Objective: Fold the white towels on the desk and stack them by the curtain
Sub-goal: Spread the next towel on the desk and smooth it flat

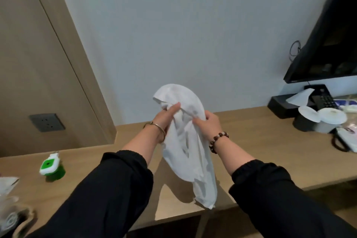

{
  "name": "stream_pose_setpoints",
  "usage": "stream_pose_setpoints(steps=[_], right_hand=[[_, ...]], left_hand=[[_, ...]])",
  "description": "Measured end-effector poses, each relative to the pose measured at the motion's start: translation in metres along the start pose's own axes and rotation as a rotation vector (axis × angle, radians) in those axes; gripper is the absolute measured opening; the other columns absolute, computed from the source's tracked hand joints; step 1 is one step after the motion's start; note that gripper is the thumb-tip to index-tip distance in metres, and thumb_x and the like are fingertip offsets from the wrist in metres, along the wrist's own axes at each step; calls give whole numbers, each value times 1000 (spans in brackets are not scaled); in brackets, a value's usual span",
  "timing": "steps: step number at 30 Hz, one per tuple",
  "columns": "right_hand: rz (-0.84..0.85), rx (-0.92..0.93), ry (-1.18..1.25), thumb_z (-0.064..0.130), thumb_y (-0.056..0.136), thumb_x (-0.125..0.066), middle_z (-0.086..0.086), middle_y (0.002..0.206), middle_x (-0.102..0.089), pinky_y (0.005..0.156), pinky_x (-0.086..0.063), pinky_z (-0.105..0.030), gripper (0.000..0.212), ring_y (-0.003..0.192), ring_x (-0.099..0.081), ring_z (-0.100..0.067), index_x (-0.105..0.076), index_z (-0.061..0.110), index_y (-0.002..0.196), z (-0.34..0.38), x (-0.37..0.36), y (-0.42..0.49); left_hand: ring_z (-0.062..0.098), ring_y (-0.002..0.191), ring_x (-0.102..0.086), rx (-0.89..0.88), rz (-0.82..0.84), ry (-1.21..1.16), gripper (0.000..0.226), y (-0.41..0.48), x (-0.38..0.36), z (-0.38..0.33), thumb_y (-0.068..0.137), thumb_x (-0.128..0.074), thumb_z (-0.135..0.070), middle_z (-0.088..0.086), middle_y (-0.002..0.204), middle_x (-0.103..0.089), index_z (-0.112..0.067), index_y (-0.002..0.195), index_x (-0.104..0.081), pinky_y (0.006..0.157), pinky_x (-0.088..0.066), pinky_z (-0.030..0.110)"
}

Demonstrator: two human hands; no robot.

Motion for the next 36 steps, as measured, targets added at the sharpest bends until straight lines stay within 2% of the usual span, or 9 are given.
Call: stream_pose_setpoints(steps=[6, 9, 12, 15, 19, 23, 27, 31, 36], right_hand=[[-42, 64, -150, 0, 84, -49, 1, 71, -53, 51, -35, -23, 12, 67, -49, -17, -56, 10, 85, -28, 60, 69], [5, 170, -336, 3, 85, -45, 4, 74, -54, 50, -33, -23, 17, 65, -51, -15, -53, 17, 86, -28, 86, 95], [126, 268, -642, 1, 81, -43, 2, 69, -53, 49, -30, -24, 21, 61, -48, -17, -49, 17, 70, -15, 100, 124], [382, 213, -1109, 8, 86, -43, -11, 84, -62, 57, -36, -27, 18, 67, -50, -26, -56, 10, 74, -14, 104, 148], [339, 331, -1239, 14, 90, -45, -14, 136, -45, 91, -42, -41, 44, 119, -46, -33, -43, 16, 133, -44, 97, 150], [474, 276, -1269, 32, 95, -43, -10, 159, -6, 113, -18, -49, 68, 143, -14, -30, -7, 23, 152, -113, 72, 135], [604, 193, -1396, 49, 99, -24, -4, 160, 7, 115, -10, -53, 62, 146, -1, -26, 3, 30, 152, -195, 51, 132], [443, 276, -1446, 53, 96, -19, -6, 158, -10, 108, -21, -49, 61, 138, -20, -29, -8, 29, 151, -235, 26, 133], [187, 522, -1405, 44, 95, -27, -5, 131, -40, 81, -30, -38, 44, 113, -39, -25, -39, 23, 131, -237, 5, 152]], left_hand=[[33, 99, -64, 67, -185, 308, 46, 19, -22, 20, 77, -75, -20, 15, 111, -66, -5, 118, -59, 94, -50, 47], [25, 78, -64, 62, -278, 348, 27, 24, -37, 19, 79, -71, -13, 13, 95, -68, -5, 104, -64, 65, -54, 29], [16, 57, -49, 39, -373, 634, 12, 23, -42, 2, 77, -67, -14, 2, 69, -54, -11, 73, -56, 47, -33, 23], [17, 60, -48, 128, -394, 996, 16, 19, -33, -7, 80, -60, -13, 4, 73, -55, -13, 65, -53, 51, -31, 26], [28, 116, -52, 149, -724, 1476, 40, 18, -11, 15, 90, -45, -14, 7, 128, -54, -18, 129, -50, 88, -42, 35], [25, 142, -18, 137, -487, 1395, 64, 52, -36, 93, 94, -44, -32, 1, 158, -12, -28, 150, -14, 110, -25, 49], [25, 146, 7, 340, -262, 1322, 65, 88, -46, 186, 97, -28, -53, -3, 159, 12, -36, 150, 5, 112, -10, 59], [28, 144, 18, 276, -392, 1422, 71, 114, -40, 228, 93, -24, -61, -1, 158, 20, -35, 150, 10, 109, -1, 65], [27, 135, -19, 6, -549, 1507, 58, 146, -28, 209, 87, -25, -61, 0, 146, -25, -35, 139, -26, 102, -23, 59]])
Point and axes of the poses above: each hand's wrist, its own y-axis towards the middle knuckle, its own x-axis out of the back of the hand, z = x × y, the point moved 4 cm from there along y, towards the middle knuckle
